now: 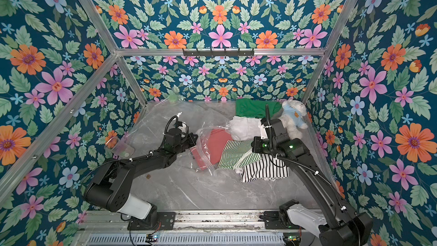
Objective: Take the tank top out of the vacuum bag
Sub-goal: Take out the tank top from the vacuum bag.
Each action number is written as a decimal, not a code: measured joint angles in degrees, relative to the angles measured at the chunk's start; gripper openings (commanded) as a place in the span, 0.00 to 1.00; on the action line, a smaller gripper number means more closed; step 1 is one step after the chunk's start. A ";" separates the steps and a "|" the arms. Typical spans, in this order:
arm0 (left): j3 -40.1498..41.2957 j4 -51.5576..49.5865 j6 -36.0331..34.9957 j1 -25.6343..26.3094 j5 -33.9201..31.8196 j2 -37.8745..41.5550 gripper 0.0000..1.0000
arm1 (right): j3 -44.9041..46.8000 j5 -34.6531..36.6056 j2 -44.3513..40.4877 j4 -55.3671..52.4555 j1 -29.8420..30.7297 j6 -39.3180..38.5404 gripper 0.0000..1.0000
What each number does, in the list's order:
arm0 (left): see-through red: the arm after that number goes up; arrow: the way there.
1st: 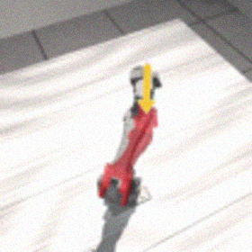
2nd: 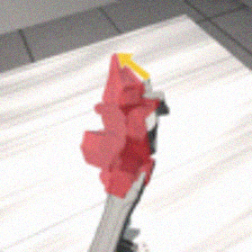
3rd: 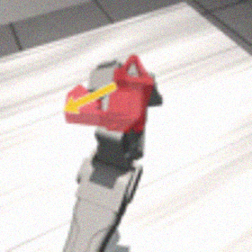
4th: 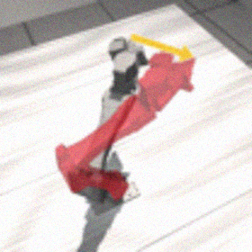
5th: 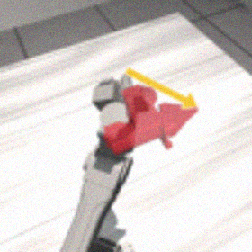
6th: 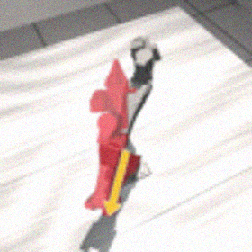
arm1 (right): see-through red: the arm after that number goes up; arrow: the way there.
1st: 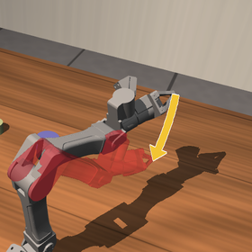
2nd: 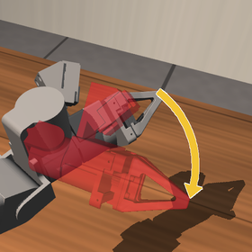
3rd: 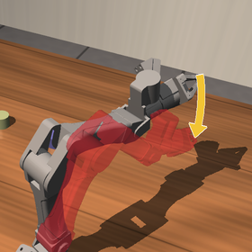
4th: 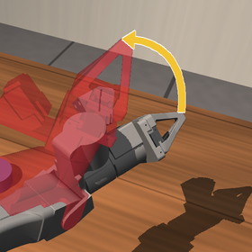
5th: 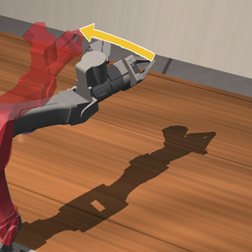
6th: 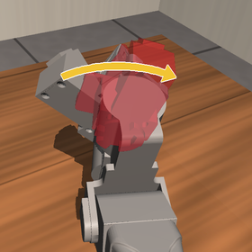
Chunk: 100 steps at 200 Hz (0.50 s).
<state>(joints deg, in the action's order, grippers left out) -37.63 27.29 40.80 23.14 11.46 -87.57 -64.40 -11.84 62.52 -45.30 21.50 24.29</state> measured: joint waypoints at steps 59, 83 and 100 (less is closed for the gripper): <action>1.11 1.38 0.79 0.00 -0.02 -0.13 0.00 | -4.17 0.59 1.77 -8.63 -9.22 -3.91 0.00; 1.42 1.42 0.81 0.00 -0.02 -0.11 0.00 | -2.69 0.09 3.21 -9.94 -12.96 -5.01 0.00; 1.42 1.42 0.81 0.00 -0.02 -0.11 0.00 | -0.68 0.24 5.31 -10.16 -15.21 -5.38 0.00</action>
<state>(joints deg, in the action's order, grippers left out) -36.21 28.71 41.60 23.14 11.44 -87.68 -65.08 -11.60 67.83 -55.46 6.28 18.92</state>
